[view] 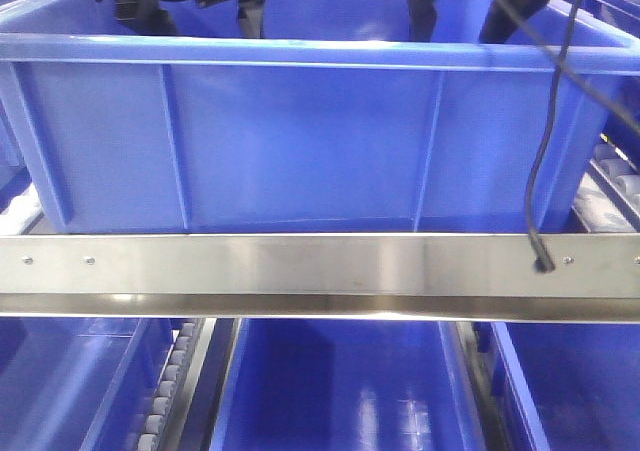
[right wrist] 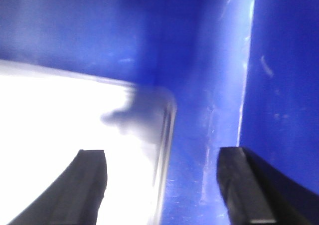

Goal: Grab silver tray and place in blue box
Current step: 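Lower the tray into the blue bin with both grippers, then open both grippers and lift them out of the bin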

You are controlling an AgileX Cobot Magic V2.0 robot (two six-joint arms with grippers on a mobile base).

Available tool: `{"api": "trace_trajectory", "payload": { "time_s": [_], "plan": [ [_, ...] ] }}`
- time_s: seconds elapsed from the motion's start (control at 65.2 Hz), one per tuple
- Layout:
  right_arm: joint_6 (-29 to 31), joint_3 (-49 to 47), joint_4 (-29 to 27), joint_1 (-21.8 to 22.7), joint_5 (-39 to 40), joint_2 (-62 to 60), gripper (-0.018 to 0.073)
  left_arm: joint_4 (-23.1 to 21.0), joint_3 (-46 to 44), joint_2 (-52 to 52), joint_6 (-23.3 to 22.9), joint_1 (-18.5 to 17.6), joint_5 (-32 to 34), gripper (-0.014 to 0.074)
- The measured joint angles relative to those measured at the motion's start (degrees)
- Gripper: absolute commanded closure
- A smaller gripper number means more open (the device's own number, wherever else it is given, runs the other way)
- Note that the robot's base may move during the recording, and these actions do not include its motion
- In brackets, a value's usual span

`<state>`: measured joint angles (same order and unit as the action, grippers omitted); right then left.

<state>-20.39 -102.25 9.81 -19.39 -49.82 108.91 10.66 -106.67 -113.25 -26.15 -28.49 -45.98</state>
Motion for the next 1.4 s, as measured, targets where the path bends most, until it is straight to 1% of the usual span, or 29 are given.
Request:
{"api": "trace_trajectory", "payload": {
  "time_s": [0.046, 0.092, 0.153, 0.199, 0.291, 0.383, 0.414, 0.475, 0.506, 0.583, 0.675, 0.736, 0.874, 1.088, 1.272, 1.395],
  "plan": [
    [0.0, 0.0, 0.0, 0.0, -0.1, -0.8, 0.0037, 0.0, -0.9, 0.0, 0.1, 0.0, -1.1, 0.0115],
    [0.0, 0.0, 0.0, 0.0, -0.4, -1.9, 0.0089, 0.0, -1.6, 0.1, 0.5, 0.0, -2.4, 0.0124],
    [0.0, 0.0, 0.0, 0.0, -1.1, -3.7, 0.0164, 0.0, -2.8, 0.9, 1.8, 0.0, -4.4, 0.0149],
    [0.0, 0.0, 0.0, 0.0, -1.8, -5.0, 0.0237, 0.0, -3.3, 1.7, 3.4, 0.0, -5.8, 0.0171],
    [0.0, 0.0, 0.1, 0.0, -3.5, -7.4, 0.0372, 0.0, -3.7, 4.2, 6.2, 0.0, -8.1, 0.0234],
    [0.1, 0.0, 0.5, -0.1, -5.4, -9.2, 0.0490, 0.0, -3.6, 6.9, 8.5, 0.0, -9.5, 0.0318],
    [0.2, 0.3, 1.0, -0.4, -5.7, -10.1, 0.0512, 0.1, -3.2, 8.3, 9.0, 0.0, -9.5, 0.0348],
    [0.2, 1.7, 2.2, -0.9, -5.8, -11.7, 0.0505, 0.2, -1.6, 10.5, 9.8, 0.0, -9.3, 0.0417],
    [0.2, 2.7, 2.9, -1.3, -5.8, -12.6, 0.0505, 0.4, -0.4, 12.2, 10.0, 0.0, -9.2, 0.0465],
    [0.3, 6.3, 4.9, -2.1, -5.1, -15.7, 0.0505, 0.8, 4.1, 15.7, 10.3, 0.0, -8.2, 0.0570],
    [0.3, 11.6, 6.0, -2.9, -2.8, -19.4, 0.0505, 1.1, 11.4, 20.4, 10.4, 0.0, -6.0, 0.0708],
    [0.3, 15.7, 6.0, -3.0, -0.9, -22.8, 0.0505, 1.2, 17.0, 24.0, 10.4, 0.0, -3.9, 0.0688],
    [0.3, 24.6, 6.2, -3.2, 2.5, -29.5, 0.0505, 1.2, 28.8, 30.9, 10.7, 0.0, 1.5, 0.0692],
    [0.3, 42.6, 6.4, -3.2, 9.9, -44.1, 0.0505, 1.2, 45.5, 45.6, 10.7, 0.0, 12.0, 0.0692],
    [0.3, 58.1, 6.7, -3.2, 18.6, -58.8, 0.0505, 1.3, 56.4, 58.3, 10.8, 0.0, 19.4, 0.0692],
    [0.3, 66.4, 7.3, -3.2, 23.6, -68.0, 0.0505, 1.7, 62.4, 66.2, 10.8, 0.0, 22.5, 0.0692]
  ]
}}
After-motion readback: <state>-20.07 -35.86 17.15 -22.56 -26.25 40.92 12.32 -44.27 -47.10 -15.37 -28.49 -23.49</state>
